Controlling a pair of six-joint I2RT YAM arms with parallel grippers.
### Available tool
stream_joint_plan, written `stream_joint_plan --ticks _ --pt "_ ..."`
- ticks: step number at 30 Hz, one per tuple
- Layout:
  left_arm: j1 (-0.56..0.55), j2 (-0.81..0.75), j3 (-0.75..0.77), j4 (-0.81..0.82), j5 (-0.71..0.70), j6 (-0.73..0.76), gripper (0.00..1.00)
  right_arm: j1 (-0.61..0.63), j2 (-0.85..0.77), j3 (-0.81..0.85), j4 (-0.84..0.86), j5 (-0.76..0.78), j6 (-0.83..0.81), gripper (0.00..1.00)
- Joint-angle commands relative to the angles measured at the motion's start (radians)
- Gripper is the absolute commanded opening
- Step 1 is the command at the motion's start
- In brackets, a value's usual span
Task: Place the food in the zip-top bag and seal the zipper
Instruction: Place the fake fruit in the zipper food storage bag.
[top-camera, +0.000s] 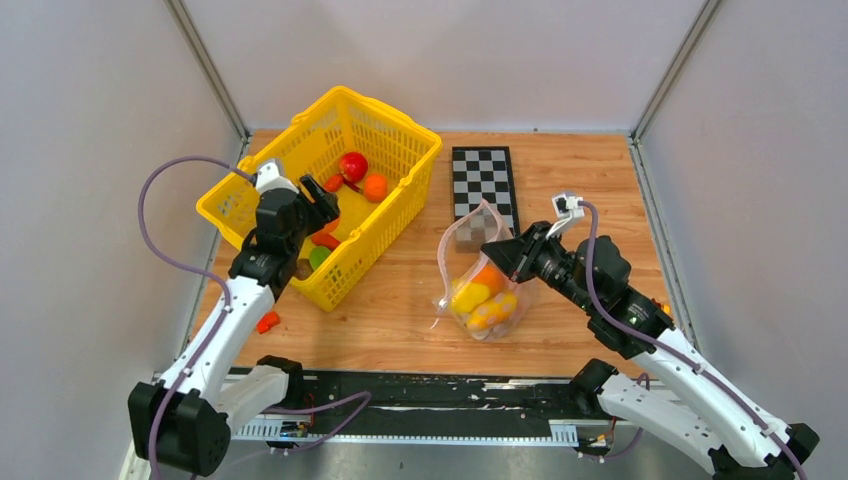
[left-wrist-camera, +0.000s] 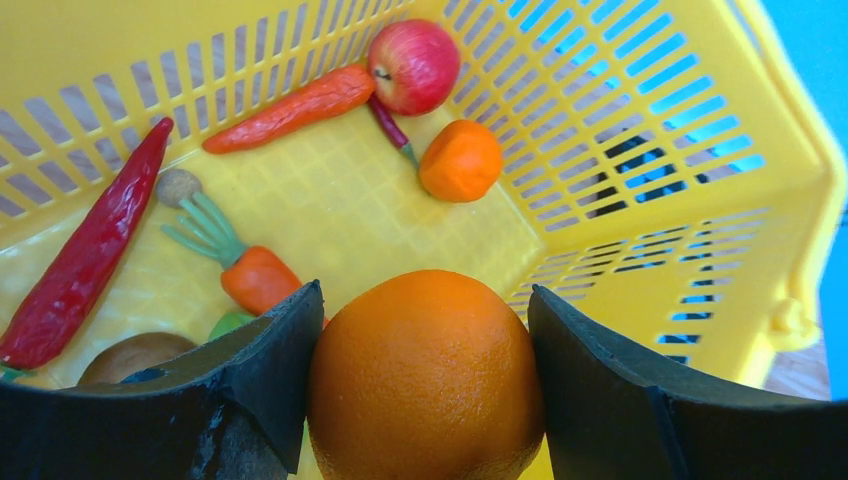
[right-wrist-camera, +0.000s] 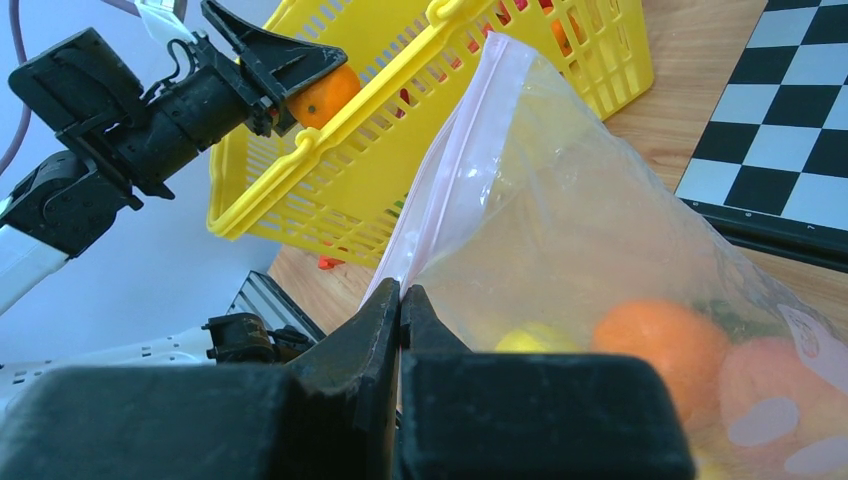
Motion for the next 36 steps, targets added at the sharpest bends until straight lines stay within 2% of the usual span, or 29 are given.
stream_joint_plan --ticks 1,14,20,27,36 --pt "0.004 -0.066 0.051 0.024 0.064 0.004 0.45 -0.001 -0.014 0.006 0.032 -0.007 0.005 0.0" --pt "0.004 -0.163 0.097 0.123 0.358 0.08 0.45 -0.001 0.014 0.022 0.042 -0.023 0.017 0.0" --pt "0.004 -0.143 0.093 0.263 0.612 0.094 0.44 -0.001 0.016 0.02 0.049 -0.032 0.021 0.0" --pt "0.003 -0.086 0.092 0.483 0.904 0.009 0.44 -0.001 0.025 0.024 0.056 -0.04 0.019 0.0" --pt "-0.072 -0.048 0.089 0.566 1.024 0.003 0.45 -0.001 0.027 0.019 0.058 -0.043 0.022 0.0"
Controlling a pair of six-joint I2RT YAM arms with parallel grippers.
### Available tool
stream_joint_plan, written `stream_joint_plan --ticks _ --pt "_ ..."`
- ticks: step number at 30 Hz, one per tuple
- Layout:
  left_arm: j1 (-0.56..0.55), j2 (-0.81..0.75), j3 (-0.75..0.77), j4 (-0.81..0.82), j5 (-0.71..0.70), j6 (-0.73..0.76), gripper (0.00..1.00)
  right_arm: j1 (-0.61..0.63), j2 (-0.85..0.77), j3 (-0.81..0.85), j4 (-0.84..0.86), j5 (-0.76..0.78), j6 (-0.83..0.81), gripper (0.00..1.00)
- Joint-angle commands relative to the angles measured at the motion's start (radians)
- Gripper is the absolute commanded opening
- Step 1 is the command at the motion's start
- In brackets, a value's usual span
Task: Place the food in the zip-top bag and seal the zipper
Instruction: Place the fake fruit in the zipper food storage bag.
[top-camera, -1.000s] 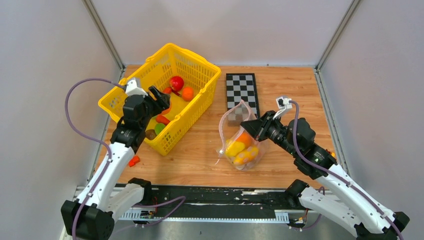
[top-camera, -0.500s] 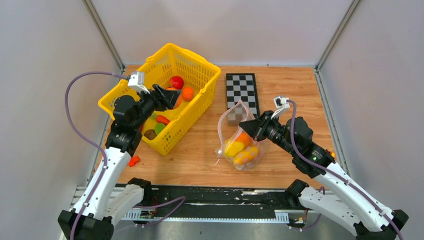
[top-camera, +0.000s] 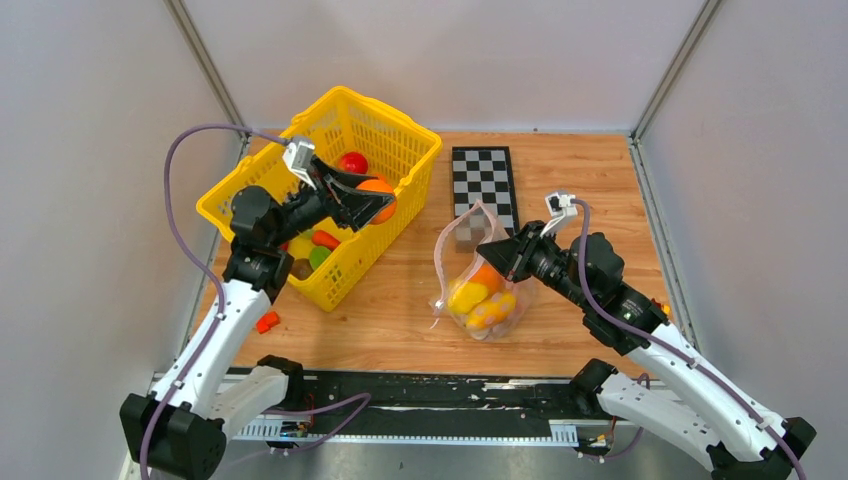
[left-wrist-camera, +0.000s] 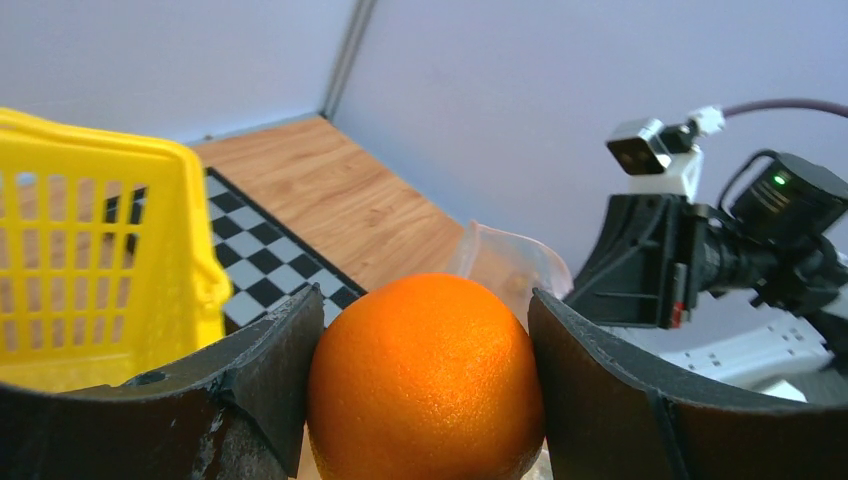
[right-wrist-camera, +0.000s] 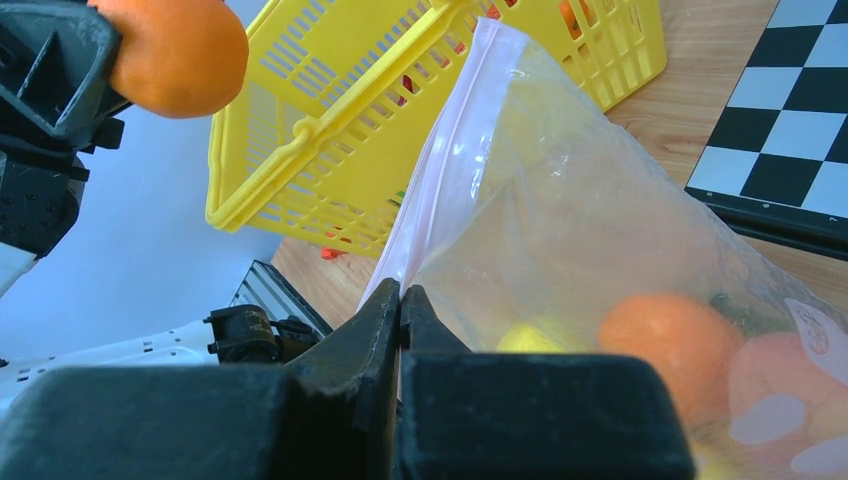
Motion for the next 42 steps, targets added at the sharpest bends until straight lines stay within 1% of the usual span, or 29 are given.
stream_joint_plan --ticks 1,7,13,18,25,29,33,34,35,38,40,42 --pt "-0.061 0.017 0.033 0.093 0.095 0.0 0.45 -0.001 -0.002 0.019 0.05 -0.015 0.012 0.0" --pt "-0.151 0.045 0.036 0.093 0.039 0.036 0.44 -0.001 -0.007 0.017 0.05 -0.017 0.014 0.0" --pt "-0.214 0.093 0.006 0.209 -0.024 -0.034 0.43 -0.001 -0.007 0.018 0.055 -0.025 0.012 0.0" --pt "-0.311 0.138 0.026 0.196 -0.059 0.009 0.43 -0.001 -0.011 0.02 0.065 -0.04 0.008 0.0" --pt "-0.424 0.236 0.106 0.054 -0.073 0.126 0.43 -0.001 -0.024 0.013 0.087 -0.049 0.008 0.0" --pt "-0.485 0.284 0.153 -0.056 -0.16 0.214 0.43 -0.001 -0.031 0.01 0.091 -0.049 0.009 0.0" --pt "-0.515 0.315 0.177 -0.095 -0.189 0.24 0.42 -0.001 -0.044 0.009 0.092 -0.049 0.003 0.0" --pt "-0.521 0.321 0.186 -0.11 -0.21 0.252 0.43 -0.001 -0.047 0.008 0.094 -0.047 0.003 0.0" --pt "-0.532 0.326 0.198 -0.168 -0.251 0.276 0.42 0.0 -0.05 0.006 0.096 -0.045 0.002 0.0" --pt "-0.562 0.337 0.231 -0.302 -0.439 0.371 0.42 -0.001 -0.055 0.003 0.102 -0.044 0.005 0.0" --pt "-0.567 0.341 0.239 -0.337 -0.498 0.373 0.42 -0.001 -0.052 0.003 0.103 -0.047 0.006 0.0" --pt "-0.572 0.337 0.233 -0.332 -0.548 0.361 0.42 0.0 -0.049 0.002 0.106 -0.054 0.007 0.0"
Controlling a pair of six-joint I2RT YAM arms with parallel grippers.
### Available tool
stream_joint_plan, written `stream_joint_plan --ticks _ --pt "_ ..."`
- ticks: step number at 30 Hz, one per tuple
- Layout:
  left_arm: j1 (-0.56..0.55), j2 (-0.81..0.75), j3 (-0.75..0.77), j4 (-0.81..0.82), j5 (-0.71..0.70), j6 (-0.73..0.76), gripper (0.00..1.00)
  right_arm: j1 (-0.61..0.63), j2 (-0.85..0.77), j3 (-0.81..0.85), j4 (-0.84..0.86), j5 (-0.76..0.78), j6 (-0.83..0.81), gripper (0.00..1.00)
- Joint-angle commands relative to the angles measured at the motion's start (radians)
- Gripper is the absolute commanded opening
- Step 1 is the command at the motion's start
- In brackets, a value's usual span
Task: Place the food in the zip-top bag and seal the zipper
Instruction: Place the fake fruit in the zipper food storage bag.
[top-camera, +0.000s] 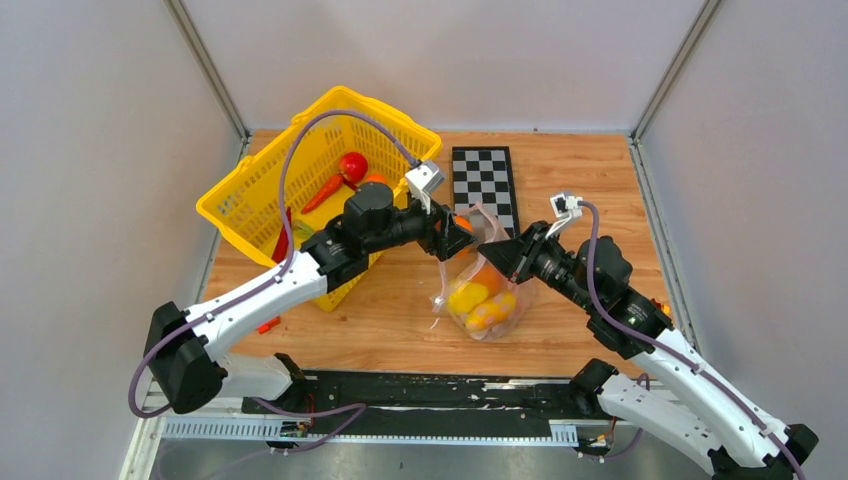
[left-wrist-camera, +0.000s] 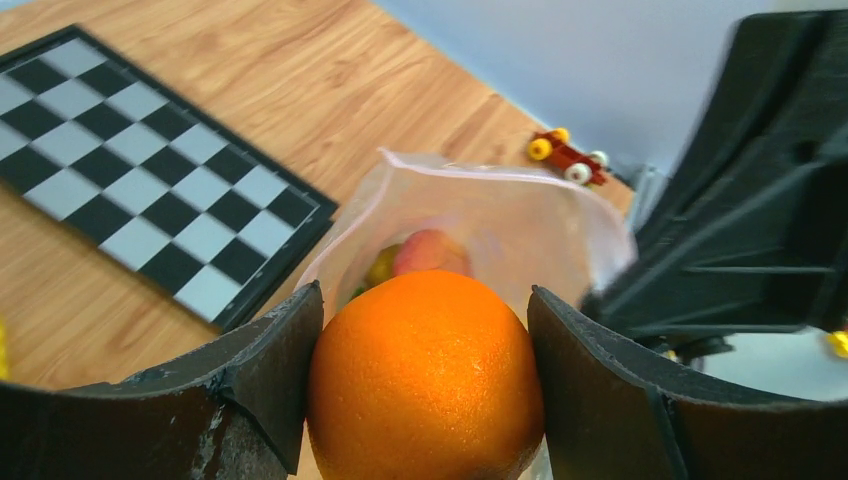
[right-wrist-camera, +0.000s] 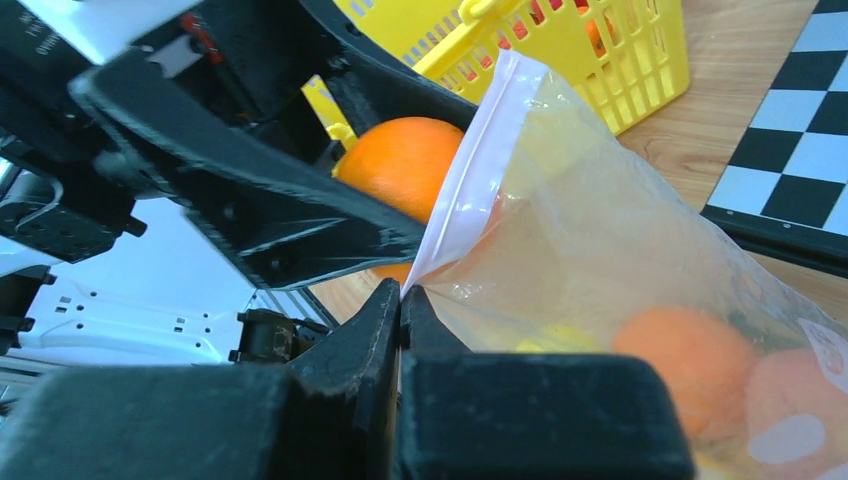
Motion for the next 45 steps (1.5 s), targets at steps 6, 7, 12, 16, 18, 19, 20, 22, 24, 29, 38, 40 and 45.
stream_joint_plan --ticks 6,7,12,16,18,19,20,22,24,29,38,40,45 --pt "-0.031 -0.001 0.002 0.021 -0.114 0.045 0.46 0.007 -0.014 0.01 0.098 -0.045 0.008 0.0" --pt "-0.033 0.001 -0.001 0.047 -0.09 0.031 0.47 0.006 -0.016 0.01 0.097 -0.043 0.007 0.0" --pt "-0.033 -0.001 -0.04 0.173 -0.005 -0.068 0.48 0.006 -0.015 0.007 0.091 -0.035 0.009 0.0" --pt "-0.033 0.007 -0.049 0.184 -0.042 -0.113 0.48 0.008 -0.019 0.006 0.093 -0.032 0.012 0.0" --pt "-0.033 0.007 -0.068 0.175 -0.161 -0.199 0.48 0.006 -0.023 0.004 0.1 -0.034 0.02 0.0" --pt "-0.033 0.004 -0.092 0.217 -0.185 -0.227 0.48 0.006 -0.026 0.003 0.111 -0.042 0.024 0.0" --pt "-0.034 0.005 -0.12 0.275 -0.179 -0.249 0.48 0.007 -0.03 0.002 0.12 -0.048 0.029 0.0" --pt "-0.033 0.007 -0.152 0.36 -0.147 -0.285 0.47 0.007 -0.031 0.002 0.118 -0.052 0.028 0.0" --pt "-0.033 0.011 -0.164 0.427 -0.093 -0.298 0.47 0.008 -0.033 0.0 0.113 -0.044 0.022 0.0" --pt "-0.033 0.005 -0.184 0.496 0.006 -0.282 0.48 0.007 -0.022 -0.005 0.122 -0.035 0.015 0.0" --pt "-0.049 -0.019 -0.138 0.173 -0.209 -0.106 0.48 0.006 -0.016 0.005 0.14 -0.06 0.023 0.0" --pt "-0.048 -0.028 -0.138 0.149 -0.262 -0.098 0.49 0.007 -0.017 0.004 0.138 -0.061 0.027 0.0" --pt "-0.048 -0.016 -0.122 0.243 -0.141 -0.154 0.5 0.007 -0.024 -0.012 0.134 -0.046 0.046 0.0"
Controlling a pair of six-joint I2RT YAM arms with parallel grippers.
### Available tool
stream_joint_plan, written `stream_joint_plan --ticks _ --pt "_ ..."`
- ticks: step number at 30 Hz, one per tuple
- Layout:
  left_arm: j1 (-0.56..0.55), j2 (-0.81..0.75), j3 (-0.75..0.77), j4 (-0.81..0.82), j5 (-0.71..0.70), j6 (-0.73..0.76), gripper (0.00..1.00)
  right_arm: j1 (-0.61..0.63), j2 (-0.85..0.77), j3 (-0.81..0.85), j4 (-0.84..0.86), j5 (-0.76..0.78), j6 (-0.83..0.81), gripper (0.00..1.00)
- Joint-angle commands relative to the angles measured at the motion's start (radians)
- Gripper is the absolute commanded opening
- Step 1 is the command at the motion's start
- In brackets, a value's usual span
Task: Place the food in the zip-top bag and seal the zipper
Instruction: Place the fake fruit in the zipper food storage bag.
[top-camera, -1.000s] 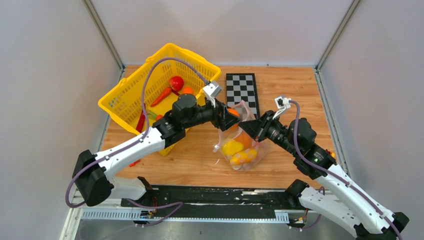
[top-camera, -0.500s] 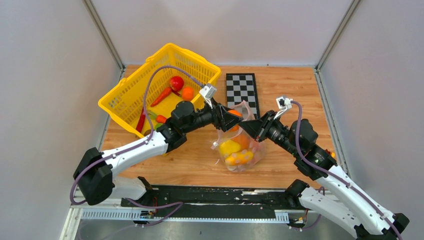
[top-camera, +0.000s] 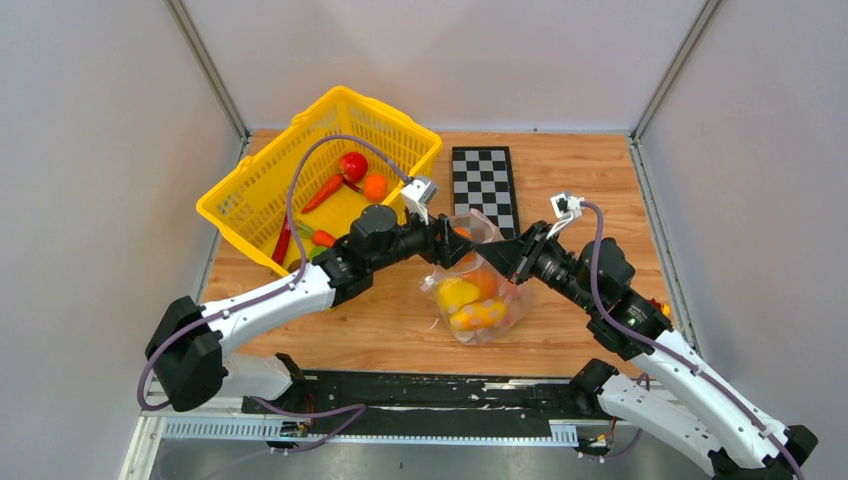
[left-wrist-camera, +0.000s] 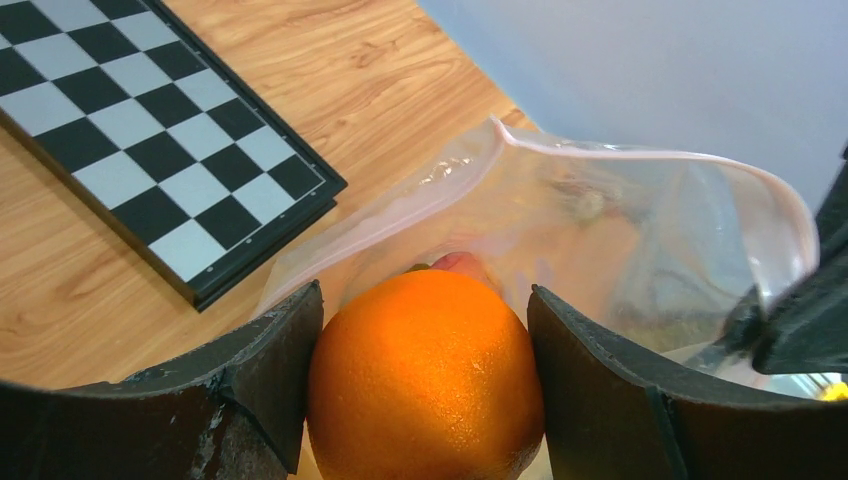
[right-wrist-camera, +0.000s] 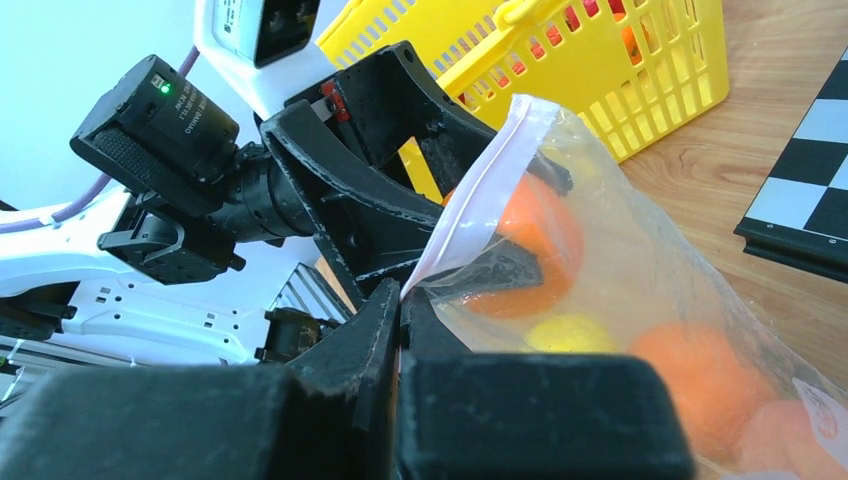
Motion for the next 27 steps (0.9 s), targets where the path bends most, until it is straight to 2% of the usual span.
stream_joint_plan --ticks 1,9,15,20,23,27 --pt "-0.005 -0.015 0.061 0.073 0.052 -0.022 0.5 0.004 -0.013 0.006 0.074 -0.002 0.026 0.0" --pt "-0.005 0.031 0.026 0.261 0.123 -0.194 0.58 0.004 -0.022 -0.021 0.113 -0.013 0.064 0.0" --pt "-0.005 0.071 0.013 0.265 0.142 -0.234 0.6 0.004 -0.056 -0.073 0.187 -0.002 0.127 0.0" --pt "-0.005 0.071 0.045 0.128 0.081 -0.186 0.63 0.004 -0.071 -0.068 0.181 0.012 0.114 0.0" --pt "-0.006 0.072 0.054 0.138 0.081 -0.246 0.63 0.004 -0.069 -0.056 0.159 0.033 0.108 0.0" --pt "-0.009 0.105 0.091 0.196 0.148 -0.313 0.66 0.004 -0.069 -0.058 0.158 0.043 0.105 0.0"
